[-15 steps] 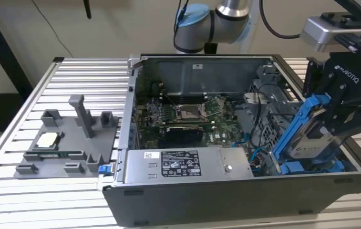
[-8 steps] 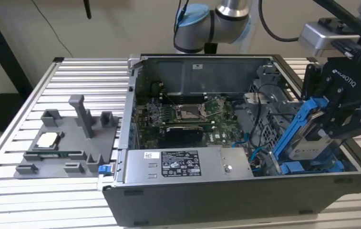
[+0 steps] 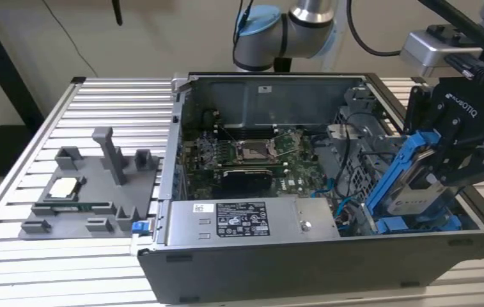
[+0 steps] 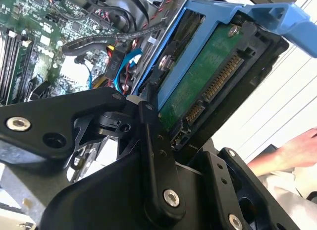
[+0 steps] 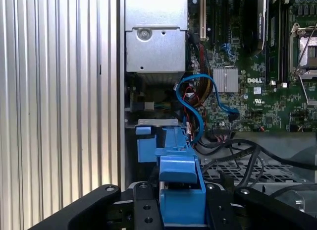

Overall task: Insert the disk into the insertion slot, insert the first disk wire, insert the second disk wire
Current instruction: 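Insert the disk into the insertion slot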

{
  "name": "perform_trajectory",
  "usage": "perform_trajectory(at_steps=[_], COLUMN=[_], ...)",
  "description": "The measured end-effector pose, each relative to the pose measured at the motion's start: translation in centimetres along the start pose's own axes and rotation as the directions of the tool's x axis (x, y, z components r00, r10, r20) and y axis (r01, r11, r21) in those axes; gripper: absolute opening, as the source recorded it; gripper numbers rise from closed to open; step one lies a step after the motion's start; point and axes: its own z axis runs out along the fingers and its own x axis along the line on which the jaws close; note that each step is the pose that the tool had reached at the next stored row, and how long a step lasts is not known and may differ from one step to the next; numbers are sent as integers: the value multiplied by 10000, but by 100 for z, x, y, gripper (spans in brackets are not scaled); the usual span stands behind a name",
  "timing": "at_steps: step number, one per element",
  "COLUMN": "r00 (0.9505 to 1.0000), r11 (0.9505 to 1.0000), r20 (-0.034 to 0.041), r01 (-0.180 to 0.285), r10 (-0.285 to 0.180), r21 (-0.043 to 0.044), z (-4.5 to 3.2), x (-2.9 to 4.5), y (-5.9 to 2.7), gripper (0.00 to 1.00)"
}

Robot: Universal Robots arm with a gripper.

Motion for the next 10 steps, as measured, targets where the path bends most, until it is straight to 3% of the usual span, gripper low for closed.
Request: perform_trajectory(at_steps=[3, 4, 10], r00=[10000, 10000, 10000], r11=[10000, 10000, 10000], r20=[0, 0, 1], r01=[1, 2, 0], r10=[-1, -2, 0], r21=[0, 0, -2], z=[0, 0, -39], x=[0, 0, -5], y=[-1, -1, 1], gripper=[34, 40, 40])
